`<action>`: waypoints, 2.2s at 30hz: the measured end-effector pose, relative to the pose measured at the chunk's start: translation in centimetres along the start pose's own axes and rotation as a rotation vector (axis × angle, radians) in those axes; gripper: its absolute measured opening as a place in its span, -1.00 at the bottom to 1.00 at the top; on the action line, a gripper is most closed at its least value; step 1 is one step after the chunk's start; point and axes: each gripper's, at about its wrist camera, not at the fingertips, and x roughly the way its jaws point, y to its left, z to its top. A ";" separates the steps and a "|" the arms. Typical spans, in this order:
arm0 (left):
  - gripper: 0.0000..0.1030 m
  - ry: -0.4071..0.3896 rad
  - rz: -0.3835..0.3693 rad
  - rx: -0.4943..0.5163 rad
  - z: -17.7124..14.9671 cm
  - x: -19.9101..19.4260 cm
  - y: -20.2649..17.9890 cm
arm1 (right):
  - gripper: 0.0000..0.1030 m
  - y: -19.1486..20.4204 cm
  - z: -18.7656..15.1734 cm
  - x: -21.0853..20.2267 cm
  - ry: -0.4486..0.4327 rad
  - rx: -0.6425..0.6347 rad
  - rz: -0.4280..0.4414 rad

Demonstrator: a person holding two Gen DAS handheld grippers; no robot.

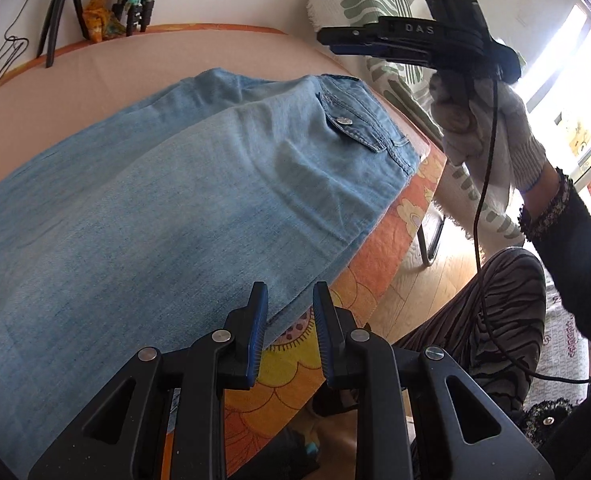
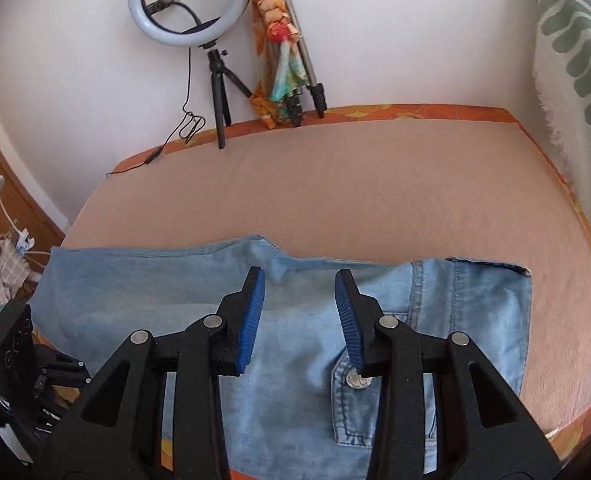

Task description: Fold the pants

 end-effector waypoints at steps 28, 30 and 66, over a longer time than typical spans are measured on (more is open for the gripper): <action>-0.59 0.019 -0.014 -0.072 -1.8 0.3 2.3 | -0.84 5.3 3.7 13.5 0.243 -0.308 -0.006; -0.59 0.016 -0.024 -0.085 -1.8 0.3 2.5 | -0.87 5.4 4.6 13.2 0.209 -0.319 -0.023; -0.39 -0.422 0.343 -0.576 -12.9 -21.5 16.1 | -0.76 27.6 5.4 16.6 0.243 -0.616 0.311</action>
